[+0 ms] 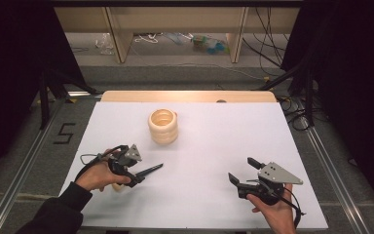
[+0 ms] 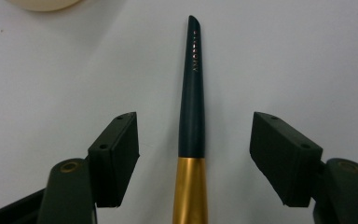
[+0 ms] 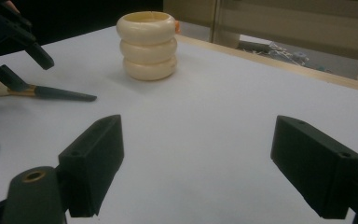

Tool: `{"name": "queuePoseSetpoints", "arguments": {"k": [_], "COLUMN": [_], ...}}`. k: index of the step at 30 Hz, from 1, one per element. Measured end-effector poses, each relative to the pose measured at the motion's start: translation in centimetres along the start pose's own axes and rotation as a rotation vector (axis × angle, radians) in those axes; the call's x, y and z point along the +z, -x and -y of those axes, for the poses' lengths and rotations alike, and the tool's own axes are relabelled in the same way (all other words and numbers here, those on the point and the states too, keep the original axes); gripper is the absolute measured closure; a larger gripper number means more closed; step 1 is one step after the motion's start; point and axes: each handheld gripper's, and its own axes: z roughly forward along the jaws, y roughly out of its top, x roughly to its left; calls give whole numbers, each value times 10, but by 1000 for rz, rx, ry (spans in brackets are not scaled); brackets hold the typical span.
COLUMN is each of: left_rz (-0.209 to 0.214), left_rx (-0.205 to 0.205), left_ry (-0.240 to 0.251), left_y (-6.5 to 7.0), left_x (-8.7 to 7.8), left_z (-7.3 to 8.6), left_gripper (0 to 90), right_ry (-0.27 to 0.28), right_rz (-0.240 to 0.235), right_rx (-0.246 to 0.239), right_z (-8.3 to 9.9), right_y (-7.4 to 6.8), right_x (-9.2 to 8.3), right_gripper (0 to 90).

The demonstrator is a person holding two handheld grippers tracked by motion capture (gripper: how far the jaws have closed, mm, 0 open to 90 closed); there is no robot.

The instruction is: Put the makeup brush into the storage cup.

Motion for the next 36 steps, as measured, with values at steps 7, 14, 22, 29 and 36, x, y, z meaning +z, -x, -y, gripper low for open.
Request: {"name": "queuePoseSetpoints", "arguments": {"k": [7,14,22,29,36], "left_rz": [7,19,45,63,93], "left_rx": [-14,-32,-21,-38,-37], "left_ry": [-51,-114,-154,-158,-188], "left_y": [-3,-5,-8,-8,-11], "left_x": [5,9,15,20,21], "left_z": [-6,-6,-5,-5,-5], "left_gripper": [401,449,525,582,634], "right_ry": [-15,-16,-28,-31,-30], "right_rz": [7,0,4,-8,-14], "right_rx": [-10,-13,-30,-16,-24], "right_z": [0,0,0,1,1], "right_y": [0,0,0,-1,-1], "right_x": [0,0,-1,0,1], "right_gripper": [179,179,179,179,179]}}
